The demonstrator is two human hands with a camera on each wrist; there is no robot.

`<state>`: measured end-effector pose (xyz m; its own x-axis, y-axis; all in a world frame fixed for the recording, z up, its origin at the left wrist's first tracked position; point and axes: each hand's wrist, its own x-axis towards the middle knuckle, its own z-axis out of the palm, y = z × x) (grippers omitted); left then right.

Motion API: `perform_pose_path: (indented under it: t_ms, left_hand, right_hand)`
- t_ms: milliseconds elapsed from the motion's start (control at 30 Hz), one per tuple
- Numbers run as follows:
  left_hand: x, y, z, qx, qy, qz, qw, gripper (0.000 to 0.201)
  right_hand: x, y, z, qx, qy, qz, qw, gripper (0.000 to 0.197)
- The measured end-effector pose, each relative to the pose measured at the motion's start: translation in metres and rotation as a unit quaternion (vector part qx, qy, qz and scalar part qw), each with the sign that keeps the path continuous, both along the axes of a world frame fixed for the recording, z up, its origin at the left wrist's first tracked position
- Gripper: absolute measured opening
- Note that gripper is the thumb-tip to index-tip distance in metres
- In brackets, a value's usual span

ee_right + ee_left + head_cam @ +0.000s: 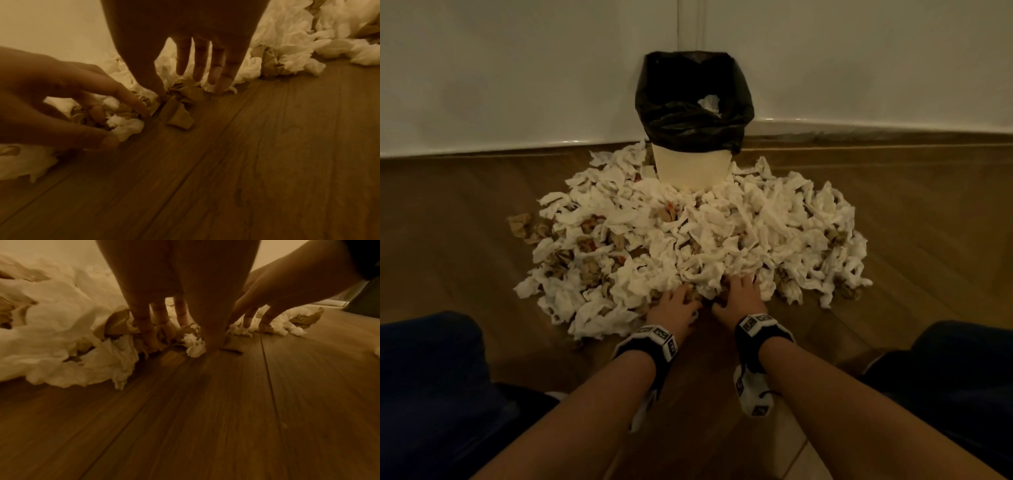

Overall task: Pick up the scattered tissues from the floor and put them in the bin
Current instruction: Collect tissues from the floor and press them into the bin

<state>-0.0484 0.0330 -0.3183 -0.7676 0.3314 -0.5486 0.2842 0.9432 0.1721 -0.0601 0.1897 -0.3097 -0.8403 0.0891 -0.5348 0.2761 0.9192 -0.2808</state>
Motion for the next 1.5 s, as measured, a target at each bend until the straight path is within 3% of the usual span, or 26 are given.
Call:
perform_pose_path:
  t_ms: [100, 233, 333, 467, 567, 633, 800, 1033, 1233, 1300, 1400, 1500]
  left_hand:
    - [-0.004, 0.005, -0.003, 0.040, -0.016, 0.054, 0.998, 0.038]
    - [-0.005, 0.007, -0.006, 0.124, -0.011, 0.124, 0.984, 0.023]
    - [-0.001, 0.006, -0.006, 0.132, -0.029, 0.174, 0.975, 0.003]
    - [0.002, 0.003, -0.005, 0.111, -0.041, 0.158, 0.980, 0.011]
    - [0.003, 0.001, -0.008, 0.118, -0.016, 0.112, 0.987, 0.046]
    - [0.002, 0.001, -0.010, 0.097, -0.020, 0.120, 0.988, 0.058]
    - [0.006, -0.003, -0.010, 0.098, 0.043, 0.111, 0.988, 0.048]
    - [0.004, -0.009, -0.011, 0.109, -0.001, 0.110, 0.988, 0.046]
    - [-0.004, -0.015, -0.005, 0.161, -0.008, 0.117, 0.980, 0.043]
    - [-0.004, -0.016, -0.002, 0.207, -0.020, 0.185, 0.960, 0.042]
    - [-0.005, -0.015, 0.006, 0.326, -0.069, 0.320, 0.887, 0.031]
    - [-0.011, -0.013, 0.019, 0.418, -0.095, 0.383, 0.818, 0.021]
  right_hand:
    - [0.001, -0.002, -0.003, 0.006, -0.028, 0.010, 1.000, 0.077]
    - [0.004, -0.004, -0.007, -0.021, -0.021, -0.007, 1.000, 0.068]
    - [0.006, -0.003, -0.011, -0.034, -0.021, -0.013, 0.999, 0.068]
    - [0.007, -0.005, -0.016, -0.031, -0.031, 0.002, 0.999, 0.060]
    - [0.008, -0.006, -0.018, -0.029, -0.046, 0.013, 0.998, 0.052]
    - [0.007, -0.006, -0.018, -0.028, -0.054, 0.023, 0.998, 0.052]
    - [0.006, 0.001, -0.017, -0.045, -0.070, 0.015, 0.996, 0.064]
    - [0.011, 0.013, -0.014, -0.133, -0.063, -0.069, 0.987, 0.045]
    - [0.012, 0.018, -0.009, -0.262, -0.105, -0.192, 0.940, 0.042]
    - [0.012, 0.019, -0.007, -0.305, -0.115, -0.217, 0.920, 0.041]
    - [0.013, 0.021, -0.004, -0.371, -0.108, -0.266, 0.883, 0.040]
    - [0.013, 0.020, 0.005, -0.482, -0.105, -0.363, 0.791, 0.038]
